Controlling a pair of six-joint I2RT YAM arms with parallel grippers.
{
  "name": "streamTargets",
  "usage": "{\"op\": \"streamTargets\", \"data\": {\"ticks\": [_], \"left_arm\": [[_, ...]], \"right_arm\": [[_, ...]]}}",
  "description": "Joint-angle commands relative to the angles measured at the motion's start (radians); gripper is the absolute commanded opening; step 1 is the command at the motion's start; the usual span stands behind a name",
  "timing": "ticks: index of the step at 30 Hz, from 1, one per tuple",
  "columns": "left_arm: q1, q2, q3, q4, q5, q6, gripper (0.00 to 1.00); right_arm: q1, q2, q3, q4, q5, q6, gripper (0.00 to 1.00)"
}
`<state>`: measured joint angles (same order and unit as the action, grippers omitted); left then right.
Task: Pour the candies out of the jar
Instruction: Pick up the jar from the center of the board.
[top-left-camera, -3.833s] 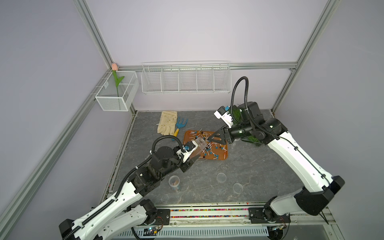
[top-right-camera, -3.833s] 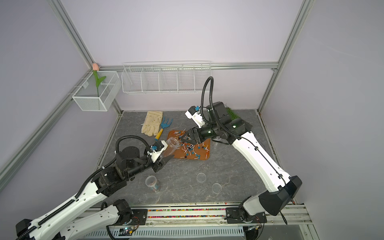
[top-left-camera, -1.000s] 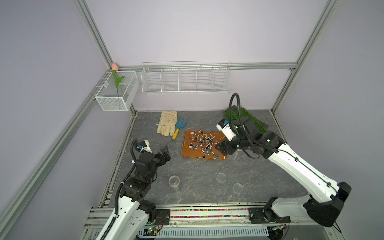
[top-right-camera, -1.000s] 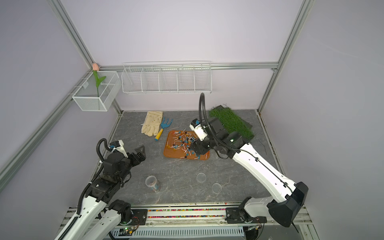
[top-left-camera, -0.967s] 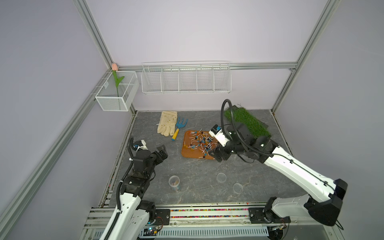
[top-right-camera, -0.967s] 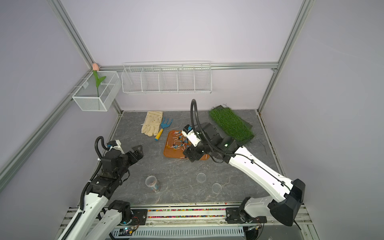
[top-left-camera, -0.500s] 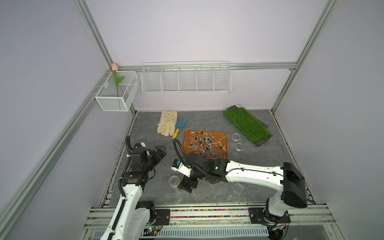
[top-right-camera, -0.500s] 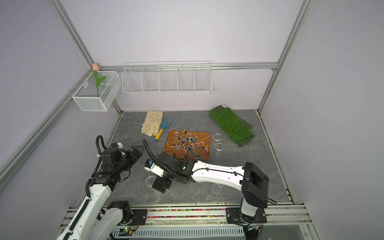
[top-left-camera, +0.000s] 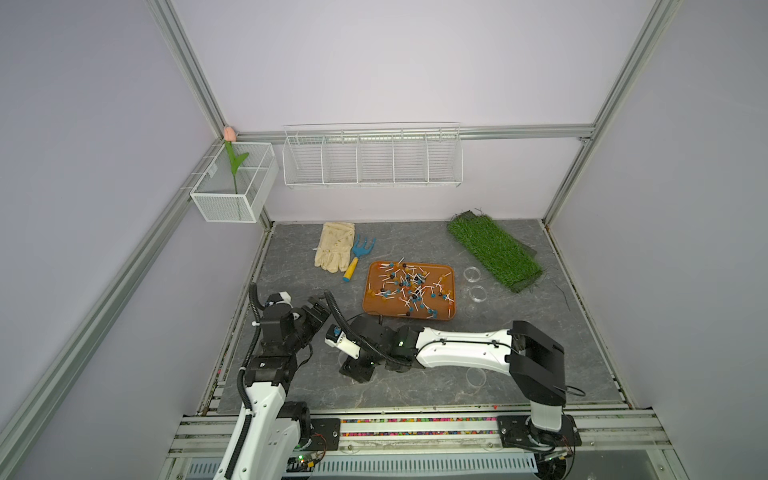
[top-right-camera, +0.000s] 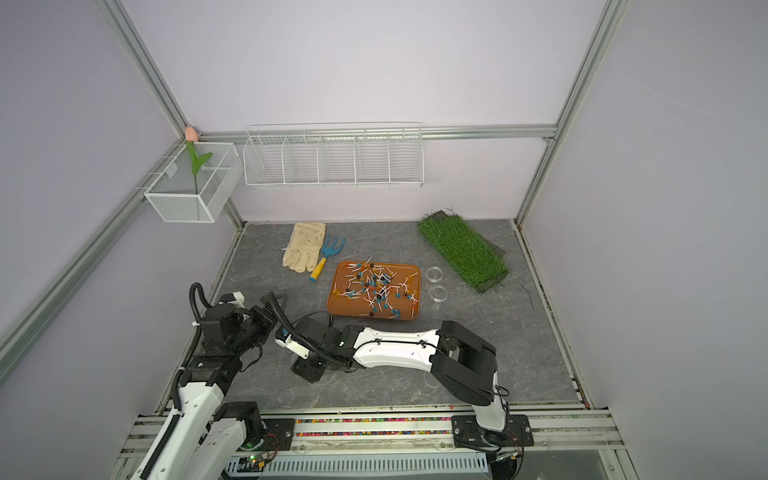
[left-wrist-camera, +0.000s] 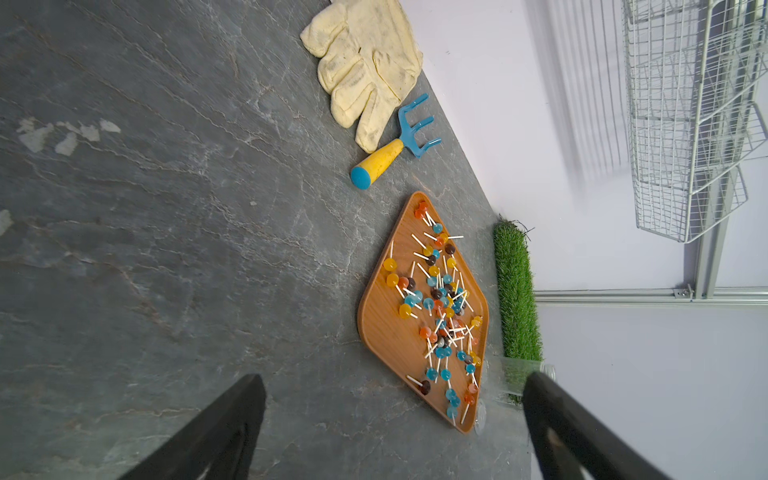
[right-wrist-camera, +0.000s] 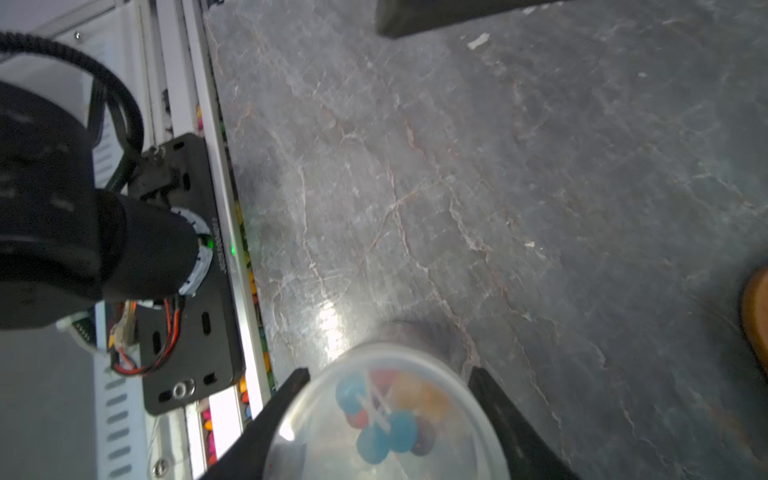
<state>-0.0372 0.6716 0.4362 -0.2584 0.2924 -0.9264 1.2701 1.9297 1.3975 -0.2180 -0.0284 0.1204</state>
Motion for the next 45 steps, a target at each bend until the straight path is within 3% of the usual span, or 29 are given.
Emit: {"op": "streamTargets", "data": {"ticks": [1,6,10,17,23,25,31,35,45], "left_arm": [[0.007,-0.038,-0.015,0.031,-0.008,0.000,0.96],[0.005,-0.112,-0.024,0.116,-0.003,0.065,0.96],[-0.069,-0.146,-0.001,0.241,0.028,0.164,0.96],[-0.441,-0.130,0.125,0.282,-0.106,0.549,0.96],[-0.813,0.073,0.274,0.209,-0.283,0.903,0.95],[-0.870,0.155,0.306,0.228,-0.290,0.952,0.96],[-0.875,0.272,0.291,0.431,-0.151,0.923,0.97],[-0.877,0.335,0.319,0.446,-0.055,0.909,0.97],[-0.879,0.361,0.318,0.459,-0.038,0.938,0.94]], "right_arm": [[-0.005,-0.059,-0.016,0.026,0.039,0.020,0.46],[-0.069,-0.213,-0.029,-0.070,0.042,0.035,0.41],[-0.219,-0.380,-0.028,-0.174,-0.039,0.033,0.41],[-0.501,-0.580,0.081,-0.428,-0.202,0.031,0.42],[-0.598,-0.662,0.086,-0.481,-0.294,0.045,0.42],[-0.609,-0.681,0.086,-0.485,-0.303,0.049,0.42],[-0.634,-0.707,0.086,-0.479,-0.363,0.066,0.43],[-0.636,-0.704,0.090,-0.462,-0.411,0.079,0.43],[-0.637,-0.689,0.097,-0.418,-0.510,0.098,0.43]]}}
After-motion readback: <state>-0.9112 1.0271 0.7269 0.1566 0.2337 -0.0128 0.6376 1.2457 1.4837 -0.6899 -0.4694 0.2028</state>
